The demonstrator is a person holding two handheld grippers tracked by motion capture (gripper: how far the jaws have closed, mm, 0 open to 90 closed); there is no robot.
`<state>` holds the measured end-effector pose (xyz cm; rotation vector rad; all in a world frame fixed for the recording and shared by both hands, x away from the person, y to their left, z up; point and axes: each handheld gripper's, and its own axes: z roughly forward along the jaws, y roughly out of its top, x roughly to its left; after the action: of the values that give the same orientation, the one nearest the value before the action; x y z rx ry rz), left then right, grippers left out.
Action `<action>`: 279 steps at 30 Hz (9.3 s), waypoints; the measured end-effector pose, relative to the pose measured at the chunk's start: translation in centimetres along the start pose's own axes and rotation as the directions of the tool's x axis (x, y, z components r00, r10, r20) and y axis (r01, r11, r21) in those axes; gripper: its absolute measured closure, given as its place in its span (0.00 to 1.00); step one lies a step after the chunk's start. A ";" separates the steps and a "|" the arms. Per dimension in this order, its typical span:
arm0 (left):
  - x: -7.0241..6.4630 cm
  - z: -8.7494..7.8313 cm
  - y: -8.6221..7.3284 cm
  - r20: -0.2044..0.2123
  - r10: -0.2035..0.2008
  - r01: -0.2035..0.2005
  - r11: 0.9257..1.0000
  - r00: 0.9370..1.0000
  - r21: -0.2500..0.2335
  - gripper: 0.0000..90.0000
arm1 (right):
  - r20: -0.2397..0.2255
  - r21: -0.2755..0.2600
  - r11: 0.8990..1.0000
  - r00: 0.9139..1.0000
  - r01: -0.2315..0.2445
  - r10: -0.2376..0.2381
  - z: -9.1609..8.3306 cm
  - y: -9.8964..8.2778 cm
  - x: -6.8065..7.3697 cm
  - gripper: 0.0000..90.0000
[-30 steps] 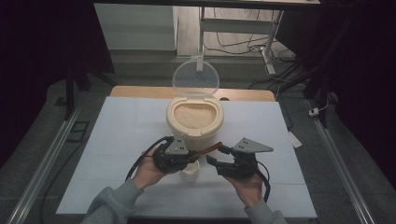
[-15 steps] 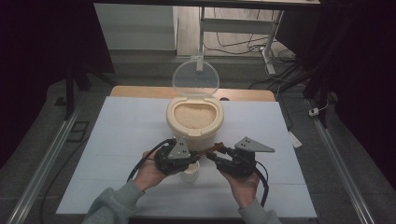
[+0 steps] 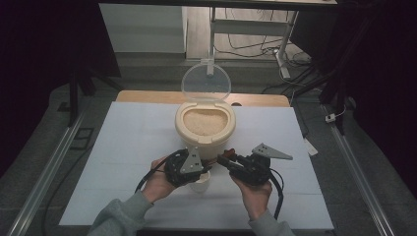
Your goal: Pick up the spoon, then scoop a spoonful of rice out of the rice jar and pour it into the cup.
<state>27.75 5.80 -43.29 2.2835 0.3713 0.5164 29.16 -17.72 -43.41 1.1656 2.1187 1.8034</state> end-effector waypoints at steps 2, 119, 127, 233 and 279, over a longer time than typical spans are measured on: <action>-0.2 0.1 0.1 -0.004 0.014 -0.014 1.000 1.000 0.003 0.87 | 0.002 0.001 1.000 1.000 -0.006 0.006 0.1 0.0 -0.1 0.70; 3.1 -6.5 -18.4 -0.066 -0.525 0.527 0.849 0.848 0.020 0.17 | 0.215 -0.205 0.963 0.968 0.175 -0.131 1.2 11.4 -5.1 0.92; 3.0 -6.4 -18.4 -0.070 -0.521 0.524 0.851 0.850 0.024 0.18 | 0.305 -0.127 0.950 0.923 0.284 -0.235 2.3 11.2 -4.3 0.92; 3.1 -6.6 -18.4 -0.078 -0.509 0.512 0.859 0.857 0.025 0.18 | -0.121 -0.211 0.792 0.819 -0.574 0.561 0.7 8.4 -10.6 0.92; 3.0 -6.5 -18.5 -0.076 -0.507 0.510 0.859 0.859 0.032 0.18 | -0.063 0.064 0.906 0.904 -0.419 0.423 -0.4 1.8 -6.7 0.92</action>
<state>25.32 23.46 -51.90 2.0979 0.9992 0.3070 34.43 -22.19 -44.17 1.7053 2.0800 1.9962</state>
